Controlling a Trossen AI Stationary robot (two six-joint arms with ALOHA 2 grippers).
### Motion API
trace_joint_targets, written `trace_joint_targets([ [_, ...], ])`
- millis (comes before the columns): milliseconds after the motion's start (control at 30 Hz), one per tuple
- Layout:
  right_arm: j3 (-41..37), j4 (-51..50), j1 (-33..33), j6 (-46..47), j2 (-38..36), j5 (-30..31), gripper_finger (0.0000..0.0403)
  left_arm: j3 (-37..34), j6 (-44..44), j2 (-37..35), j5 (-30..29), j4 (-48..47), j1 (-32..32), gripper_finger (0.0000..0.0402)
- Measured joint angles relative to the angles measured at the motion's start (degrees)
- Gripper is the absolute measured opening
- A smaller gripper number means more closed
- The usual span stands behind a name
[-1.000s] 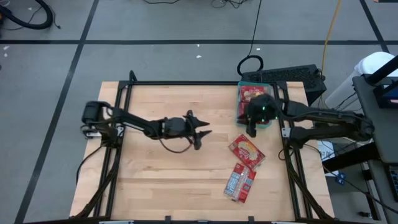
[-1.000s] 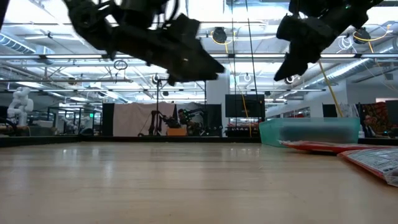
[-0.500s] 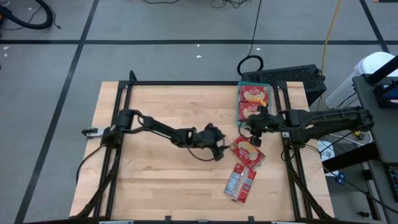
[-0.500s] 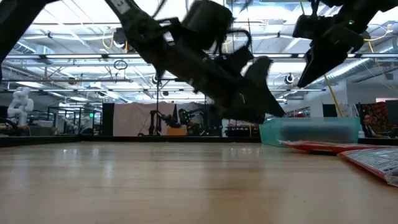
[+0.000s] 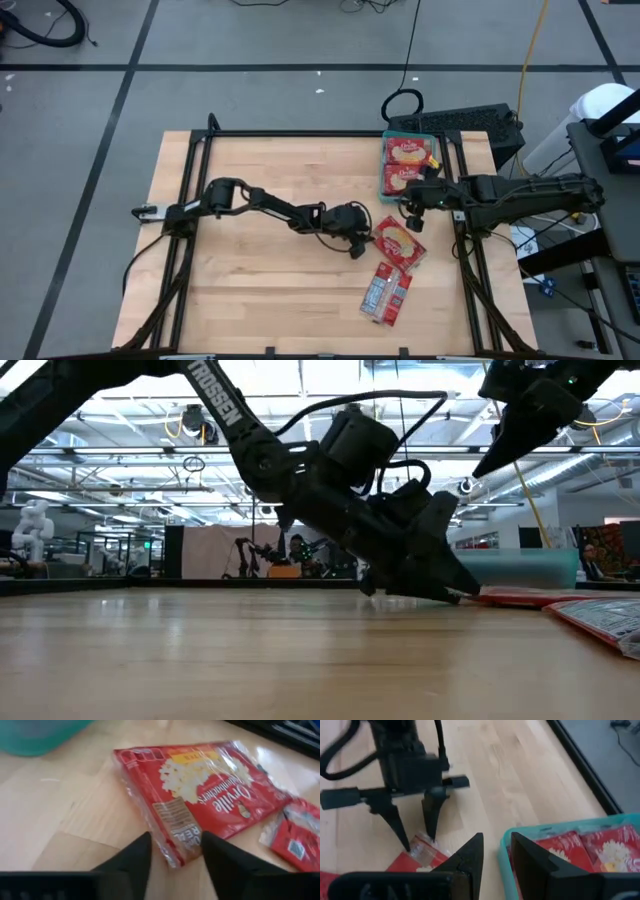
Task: Sort popcorn bags into baskets
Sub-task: Put the top red popcorn bag into the green bin
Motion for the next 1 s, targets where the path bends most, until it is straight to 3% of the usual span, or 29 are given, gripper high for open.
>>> trace_joint_targets([
  [167, -0.3, 4.0, 0.0, -0.9, 0.0, -0.2, 0.0093, 0.0, 5.9, 0.0, 3.2, -0.1, 0.3, 0.0039],
  [233, -1.5, 6.7, 0.0, -1.0, 0.0, -0.2, 0.0093, 0.0, 7.7, -0.4, 3.2, -0.3, 0.3, 0.0013],
  [533, -5.1, 11.5, -0.2, 0.7, 1.3, -0.5, 0.0107, -0.1, 23.0, -10.2, 2.0, -10.8, 2.2, 0.0003],
  [800, 1.6, 9.3, -2.8, 0.6, 3.3, -7.9, 0.0178, -0.1, 37.5, -22.1, 1.8, -25.4, 3.1, 0.0002],
  [1000, 7.8, 7.1, -4.1, -4.1, 10.3, -16.8, 0.0222, -0.1, 44.9, -27.0, 0.8, -30.9, 3.7, 0.0001],
])
